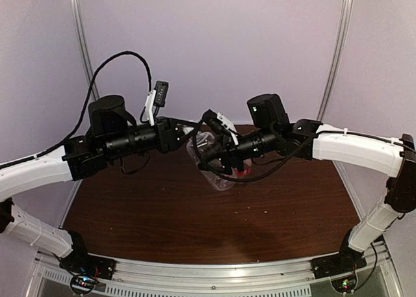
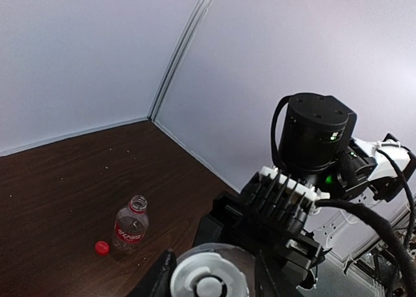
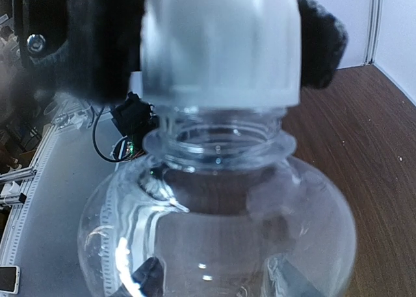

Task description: Unscrew the bottle caps

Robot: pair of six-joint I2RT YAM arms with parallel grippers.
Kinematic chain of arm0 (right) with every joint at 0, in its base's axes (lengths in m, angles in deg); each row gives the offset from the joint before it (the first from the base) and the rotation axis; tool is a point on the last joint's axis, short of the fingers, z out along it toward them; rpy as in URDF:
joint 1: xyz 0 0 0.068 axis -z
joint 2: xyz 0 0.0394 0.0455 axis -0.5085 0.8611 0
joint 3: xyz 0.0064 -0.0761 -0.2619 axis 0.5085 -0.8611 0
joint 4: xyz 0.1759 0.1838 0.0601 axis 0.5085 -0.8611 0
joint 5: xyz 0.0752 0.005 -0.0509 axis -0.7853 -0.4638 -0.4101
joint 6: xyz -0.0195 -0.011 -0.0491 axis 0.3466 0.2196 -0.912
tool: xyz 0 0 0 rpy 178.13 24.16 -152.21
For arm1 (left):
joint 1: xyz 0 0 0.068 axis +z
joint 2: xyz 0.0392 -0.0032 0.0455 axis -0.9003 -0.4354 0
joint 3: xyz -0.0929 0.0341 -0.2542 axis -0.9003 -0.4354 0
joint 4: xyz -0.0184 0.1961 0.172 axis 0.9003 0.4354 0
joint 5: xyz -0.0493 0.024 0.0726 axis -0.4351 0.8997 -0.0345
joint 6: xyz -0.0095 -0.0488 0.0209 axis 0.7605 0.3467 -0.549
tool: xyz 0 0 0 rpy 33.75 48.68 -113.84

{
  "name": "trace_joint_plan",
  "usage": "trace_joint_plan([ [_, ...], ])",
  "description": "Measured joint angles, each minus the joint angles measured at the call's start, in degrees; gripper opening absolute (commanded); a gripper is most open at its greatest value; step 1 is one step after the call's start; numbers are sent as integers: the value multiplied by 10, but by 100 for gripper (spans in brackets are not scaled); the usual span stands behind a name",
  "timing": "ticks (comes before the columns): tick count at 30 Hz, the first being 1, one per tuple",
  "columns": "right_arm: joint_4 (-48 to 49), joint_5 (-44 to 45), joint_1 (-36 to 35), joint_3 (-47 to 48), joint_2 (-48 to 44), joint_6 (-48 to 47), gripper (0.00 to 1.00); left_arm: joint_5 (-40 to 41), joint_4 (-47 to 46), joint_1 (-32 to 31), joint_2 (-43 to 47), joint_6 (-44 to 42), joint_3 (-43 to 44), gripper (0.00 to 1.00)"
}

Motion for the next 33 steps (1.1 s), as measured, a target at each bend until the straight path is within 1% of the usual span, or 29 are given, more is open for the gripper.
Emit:
trace_joint_plan([
  [8,11,-32,-1,-13,0,-5,39,-37,0,-5,0,-41,0,60],
  [14,17,-54,-1,-14,0,-10,39,-67,22,-6,28,-85,-1,73],
  [18,19,-70,-1,-14,0,-15,39,-91,41,-1,45,-112,-1,78],
  [22,19,-91,-1,-16,-2,-18,39,-123,66,9,52,-141,2,79],
  [25,18,-128,-1,-17,-3,-23,39,-162,79,22,52,-167,4,79],
  [29,15,-193,0,-17,-3,-34,39,-250,75,56,49,-187,6,77],
  [33,11,-250,0,-17,-3,-38,39,-342,27,75,24,-183,10,75],
])
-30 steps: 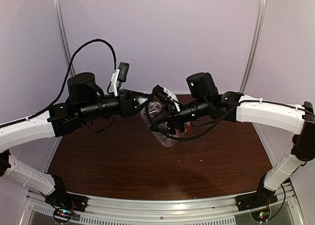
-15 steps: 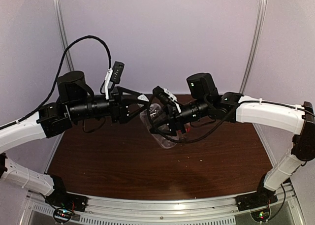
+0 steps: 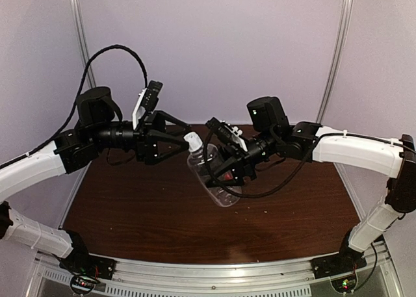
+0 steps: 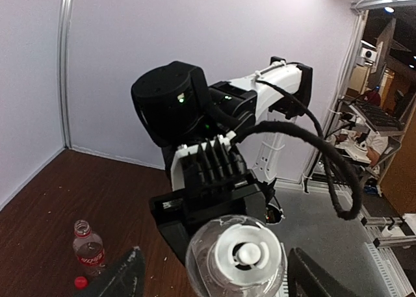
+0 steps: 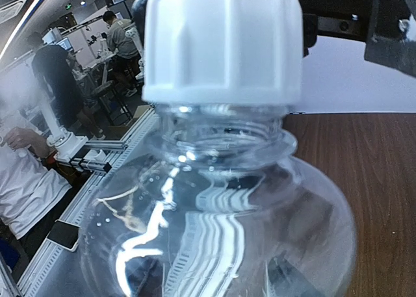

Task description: Unscrew the bottle caps

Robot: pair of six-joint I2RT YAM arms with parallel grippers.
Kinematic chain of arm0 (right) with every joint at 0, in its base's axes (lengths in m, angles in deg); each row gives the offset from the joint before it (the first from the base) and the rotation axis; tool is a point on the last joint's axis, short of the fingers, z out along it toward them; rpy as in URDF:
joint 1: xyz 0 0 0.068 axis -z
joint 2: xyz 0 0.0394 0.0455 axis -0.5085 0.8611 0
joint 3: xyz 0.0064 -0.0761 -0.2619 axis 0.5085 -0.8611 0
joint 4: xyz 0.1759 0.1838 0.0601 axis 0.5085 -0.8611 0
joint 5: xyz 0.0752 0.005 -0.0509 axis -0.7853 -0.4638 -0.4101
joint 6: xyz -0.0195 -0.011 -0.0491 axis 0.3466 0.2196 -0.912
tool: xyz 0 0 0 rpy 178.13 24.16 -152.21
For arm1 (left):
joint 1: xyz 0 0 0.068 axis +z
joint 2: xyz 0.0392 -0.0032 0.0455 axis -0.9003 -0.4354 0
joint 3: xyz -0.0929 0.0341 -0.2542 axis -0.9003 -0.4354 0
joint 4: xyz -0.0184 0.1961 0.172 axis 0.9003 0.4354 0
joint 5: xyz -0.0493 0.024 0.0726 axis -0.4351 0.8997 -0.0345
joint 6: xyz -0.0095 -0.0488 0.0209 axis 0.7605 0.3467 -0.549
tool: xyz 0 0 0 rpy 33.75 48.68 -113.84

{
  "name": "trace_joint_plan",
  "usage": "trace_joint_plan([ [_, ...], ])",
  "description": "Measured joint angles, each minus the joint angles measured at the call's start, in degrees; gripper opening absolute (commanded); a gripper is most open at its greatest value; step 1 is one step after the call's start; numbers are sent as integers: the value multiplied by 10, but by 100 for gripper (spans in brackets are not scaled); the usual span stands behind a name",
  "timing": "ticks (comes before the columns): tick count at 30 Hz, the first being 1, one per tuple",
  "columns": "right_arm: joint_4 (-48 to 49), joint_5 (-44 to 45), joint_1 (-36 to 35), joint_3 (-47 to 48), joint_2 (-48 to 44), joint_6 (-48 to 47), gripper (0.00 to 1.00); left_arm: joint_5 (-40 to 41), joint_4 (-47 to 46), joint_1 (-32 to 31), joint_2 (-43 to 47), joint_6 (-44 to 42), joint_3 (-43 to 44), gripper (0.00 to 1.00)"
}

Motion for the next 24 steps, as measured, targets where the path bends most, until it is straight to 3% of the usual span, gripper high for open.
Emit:
trace_joint_plan([
  [6,0,-40,0,0,0,-5,39,-95,-72,0,-42,27,0,74],
  [16,0,-57,0,0,3,-7,39,-151,-147,0,-64,65,0,61],
  [24,2,-57,0,0,5,-6,39,-161,-161,0,-72,78,0,34],
])
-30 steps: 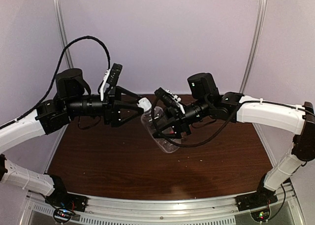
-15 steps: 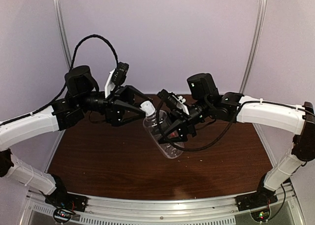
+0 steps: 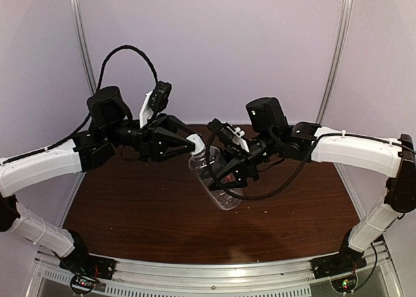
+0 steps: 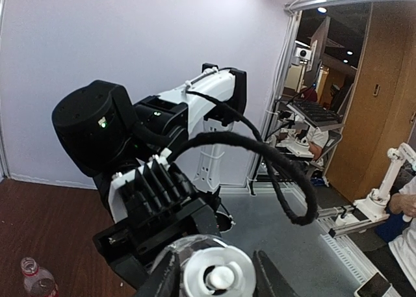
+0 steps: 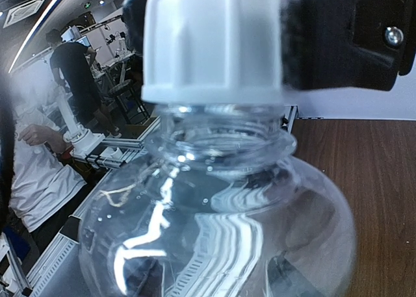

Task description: Unscrew the bottle caps

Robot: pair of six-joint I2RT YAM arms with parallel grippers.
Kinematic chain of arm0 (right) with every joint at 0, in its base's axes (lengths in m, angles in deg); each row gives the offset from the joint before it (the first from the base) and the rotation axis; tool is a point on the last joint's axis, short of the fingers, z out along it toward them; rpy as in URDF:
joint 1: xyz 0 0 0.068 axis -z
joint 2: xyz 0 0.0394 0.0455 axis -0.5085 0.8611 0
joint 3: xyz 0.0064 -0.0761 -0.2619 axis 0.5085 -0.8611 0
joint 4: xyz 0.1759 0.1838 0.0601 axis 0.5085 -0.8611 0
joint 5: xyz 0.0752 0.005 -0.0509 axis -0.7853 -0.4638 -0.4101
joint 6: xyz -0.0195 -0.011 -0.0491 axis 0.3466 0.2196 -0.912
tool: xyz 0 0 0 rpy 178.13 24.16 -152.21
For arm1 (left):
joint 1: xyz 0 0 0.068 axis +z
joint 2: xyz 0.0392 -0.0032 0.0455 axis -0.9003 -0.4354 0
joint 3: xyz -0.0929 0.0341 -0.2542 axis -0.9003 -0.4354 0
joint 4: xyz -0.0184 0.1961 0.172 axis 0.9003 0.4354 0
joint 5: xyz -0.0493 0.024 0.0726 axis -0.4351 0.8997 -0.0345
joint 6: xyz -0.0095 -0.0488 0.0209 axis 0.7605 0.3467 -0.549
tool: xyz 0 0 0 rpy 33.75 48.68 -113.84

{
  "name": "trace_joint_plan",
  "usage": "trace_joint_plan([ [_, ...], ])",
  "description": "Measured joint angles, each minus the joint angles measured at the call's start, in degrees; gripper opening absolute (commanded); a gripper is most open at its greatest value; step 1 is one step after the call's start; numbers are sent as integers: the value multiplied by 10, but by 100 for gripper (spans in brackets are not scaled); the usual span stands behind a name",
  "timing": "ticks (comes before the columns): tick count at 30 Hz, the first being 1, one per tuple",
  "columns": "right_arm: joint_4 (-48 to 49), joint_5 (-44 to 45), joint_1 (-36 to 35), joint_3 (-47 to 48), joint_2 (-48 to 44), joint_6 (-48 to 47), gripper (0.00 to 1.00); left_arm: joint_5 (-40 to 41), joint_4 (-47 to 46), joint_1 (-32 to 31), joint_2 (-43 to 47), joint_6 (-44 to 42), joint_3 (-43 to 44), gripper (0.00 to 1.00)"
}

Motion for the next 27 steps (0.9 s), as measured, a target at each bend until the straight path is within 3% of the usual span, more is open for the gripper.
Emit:
trace_joint_plan([
  [3,1,5,0,0,0,3,39,8,-2,0,3,-1,-2,22],
  [6,7,30,0,0,-2,13,39,47,15,0,19,-2,-10,17],
  [10,14,108,2,0,-9,29,39,191,94,-17,56,6,-10,18],
  [14,12,207,2,1,-11,40,38,384,162,-59,82,49,-7,27],
  [17,11,267,-3,1,-11,45,38,483,177,-81,83,86,-7,35],
  [21,7,313,-5,1,-11,51,38,532,177,-89,73,115,-7,42],
  [27,8,325,1,0,-11,58,38,535,176,-89,65,114,-7,55],
])
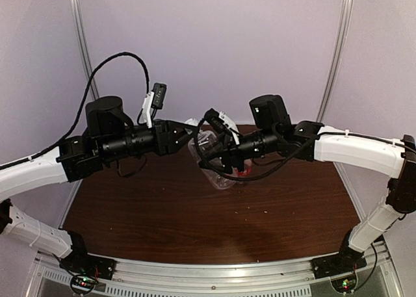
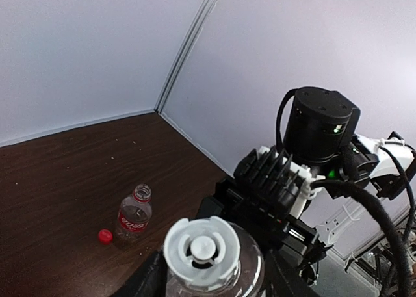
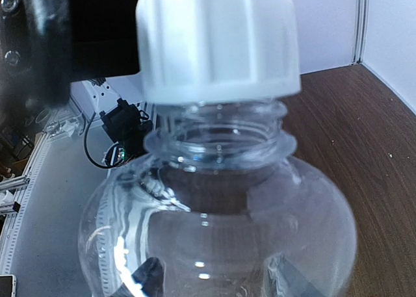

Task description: Unscrew the bottle caps

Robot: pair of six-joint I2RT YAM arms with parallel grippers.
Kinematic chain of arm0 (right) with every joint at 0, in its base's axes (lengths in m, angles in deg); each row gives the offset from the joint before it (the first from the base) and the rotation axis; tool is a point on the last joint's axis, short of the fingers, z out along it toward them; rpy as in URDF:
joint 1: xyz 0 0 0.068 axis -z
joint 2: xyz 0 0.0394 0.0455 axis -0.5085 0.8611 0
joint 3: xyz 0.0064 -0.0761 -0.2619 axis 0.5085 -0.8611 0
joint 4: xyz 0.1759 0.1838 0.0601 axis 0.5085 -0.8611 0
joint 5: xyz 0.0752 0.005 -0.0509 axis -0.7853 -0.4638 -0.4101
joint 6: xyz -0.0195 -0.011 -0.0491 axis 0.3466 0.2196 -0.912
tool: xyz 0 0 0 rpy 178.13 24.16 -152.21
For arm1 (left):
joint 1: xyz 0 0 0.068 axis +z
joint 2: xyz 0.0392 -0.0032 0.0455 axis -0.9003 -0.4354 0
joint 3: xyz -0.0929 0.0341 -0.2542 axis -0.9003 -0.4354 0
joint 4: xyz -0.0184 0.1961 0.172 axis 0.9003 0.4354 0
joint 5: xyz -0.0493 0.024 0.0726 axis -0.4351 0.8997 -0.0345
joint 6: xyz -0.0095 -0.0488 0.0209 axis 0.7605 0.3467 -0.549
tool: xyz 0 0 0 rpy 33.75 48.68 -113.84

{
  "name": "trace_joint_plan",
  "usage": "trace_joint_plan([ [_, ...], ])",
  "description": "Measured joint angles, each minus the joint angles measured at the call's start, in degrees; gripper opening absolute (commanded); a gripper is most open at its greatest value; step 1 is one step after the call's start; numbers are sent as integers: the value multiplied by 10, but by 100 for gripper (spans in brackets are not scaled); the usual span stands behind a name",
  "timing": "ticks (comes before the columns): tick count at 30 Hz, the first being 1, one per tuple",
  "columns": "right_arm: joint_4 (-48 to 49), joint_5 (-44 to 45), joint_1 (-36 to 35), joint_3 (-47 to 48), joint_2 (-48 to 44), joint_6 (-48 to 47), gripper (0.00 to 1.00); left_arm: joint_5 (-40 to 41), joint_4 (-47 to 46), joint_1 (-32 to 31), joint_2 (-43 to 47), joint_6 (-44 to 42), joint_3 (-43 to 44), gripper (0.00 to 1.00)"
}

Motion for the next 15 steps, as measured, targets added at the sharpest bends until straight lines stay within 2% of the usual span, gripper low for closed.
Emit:
trace_joint_plan([
  [10,0,-62,1,-5,-1,-15,38,-66,3,0,9,-80,1,77],
  [15,0,-124,1,-7,-1,-24,38,-147,33,9,24,-143,18,80],
])
